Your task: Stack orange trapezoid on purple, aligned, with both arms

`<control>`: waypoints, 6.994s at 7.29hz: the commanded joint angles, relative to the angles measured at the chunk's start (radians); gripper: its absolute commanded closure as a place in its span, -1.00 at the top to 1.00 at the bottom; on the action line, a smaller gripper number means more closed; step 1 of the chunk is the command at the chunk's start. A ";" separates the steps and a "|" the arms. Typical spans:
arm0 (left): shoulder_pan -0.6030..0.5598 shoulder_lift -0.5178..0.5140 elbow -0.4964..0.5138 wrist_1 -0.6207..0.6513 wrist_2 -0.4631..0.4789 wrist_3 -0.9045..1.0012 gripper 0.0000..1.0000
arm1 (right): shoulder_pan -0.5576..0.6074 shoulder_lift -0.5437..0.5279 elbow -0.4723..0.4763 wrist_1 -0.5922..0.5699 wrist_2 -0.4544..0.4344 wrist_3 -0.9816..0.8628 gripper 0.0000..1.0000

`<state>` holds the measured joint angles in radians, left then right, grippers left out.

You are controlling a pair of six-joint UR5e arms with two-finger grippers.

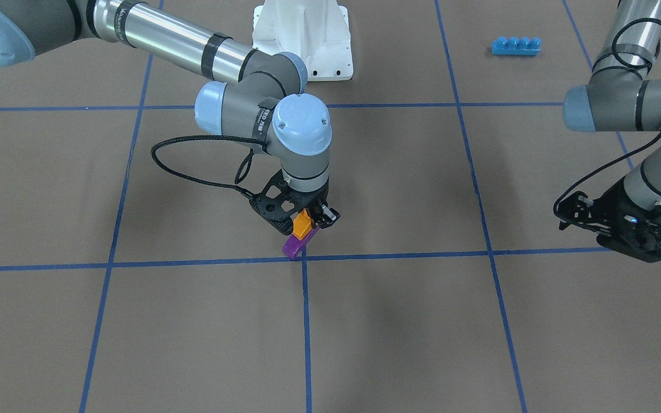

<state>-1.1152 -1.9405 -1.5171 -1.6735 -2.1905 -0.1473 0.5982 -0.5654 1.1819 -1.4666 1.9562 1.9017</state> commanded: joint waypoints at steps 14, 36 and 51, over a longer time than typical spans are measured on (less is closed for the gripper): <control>-0.053 0.108 -0.002 -0.139 -0.005 0.000 1.00 | 0.071 -0.055 0.409 -0.387 0.024 -0.283 1.00; -0.403 0.420 -0.132 -0.049 -0.109 0.182 1.00 | 0.931 -1.033 0.447 -0.136 0.414 -1.808 1.00; -0.431 0.408 -0.143 0.038 -0.101 0.258 1.00 | 0.999 -1.036 0.461 -0.133 0.446 -1.807 1.00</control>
<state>-1.5463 -1.5312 -1.6601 -1.6352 -2.2906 0.1104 1.5963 -1.6004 1.6432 -1.6000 2.4027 0.0945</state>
